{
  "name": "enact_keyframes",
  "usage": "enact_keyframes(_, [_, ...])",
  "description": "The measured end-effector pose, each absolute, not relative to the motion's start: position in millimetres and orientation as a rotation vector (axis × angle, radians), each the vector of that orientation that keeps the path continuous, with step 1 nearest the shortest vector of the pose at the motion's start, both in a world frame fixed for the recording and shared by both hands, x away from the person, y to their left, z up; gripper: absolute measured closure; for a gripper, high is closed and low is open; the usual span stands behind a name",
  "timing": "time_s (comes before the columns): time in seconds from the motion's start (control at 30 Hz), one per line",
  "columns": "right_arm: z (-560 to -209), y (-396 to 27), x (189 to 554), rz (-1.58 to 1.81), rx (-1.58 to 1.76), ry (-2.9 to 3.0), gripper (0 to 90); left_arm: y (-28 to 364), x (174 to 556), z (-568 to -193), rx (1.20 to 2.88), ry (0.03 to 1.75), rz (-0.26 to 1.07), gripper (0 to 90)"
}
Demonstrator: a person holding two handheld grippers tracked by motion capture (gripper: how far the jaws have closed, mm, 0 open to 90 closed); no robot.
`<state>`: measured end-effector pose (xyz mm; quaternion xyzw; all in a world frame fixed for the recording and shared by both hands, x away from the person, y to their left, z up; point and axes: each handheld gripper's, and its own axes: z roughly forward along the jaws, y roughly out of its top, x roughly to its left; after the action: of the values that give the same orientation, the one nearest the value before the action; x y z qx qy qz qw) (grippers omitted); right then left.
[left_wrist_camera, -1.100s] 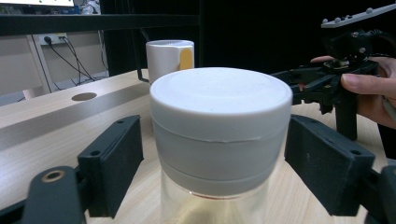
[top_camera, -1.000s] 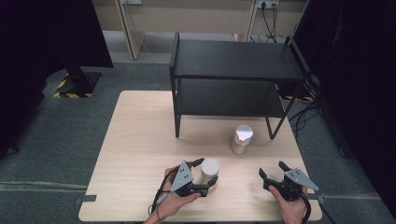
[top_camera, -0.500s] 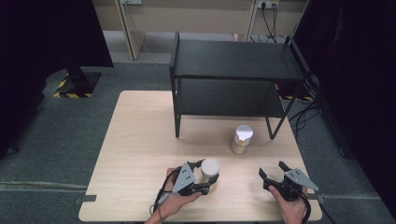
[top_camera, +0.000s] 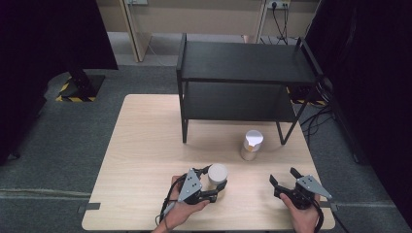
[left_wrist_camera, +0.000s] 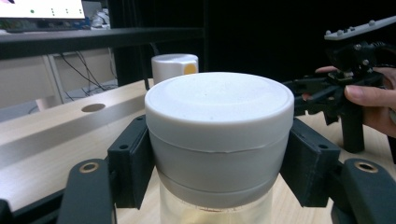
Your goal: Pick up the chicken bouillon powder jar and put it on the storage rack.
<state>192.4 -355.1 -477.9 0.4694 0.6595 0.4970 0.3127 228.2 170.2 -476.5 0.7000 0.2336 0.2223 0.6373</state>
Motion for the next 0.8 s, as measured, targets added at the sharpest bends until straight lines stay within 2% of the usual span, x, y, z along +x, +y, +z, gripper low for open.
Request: enact_keyframes(0.8, [-478.4,-354.8,191.6,1.312,1.239,1.734,10.5,171.2,218.0,-443.2,1.46,0.644,0.747,33.8])
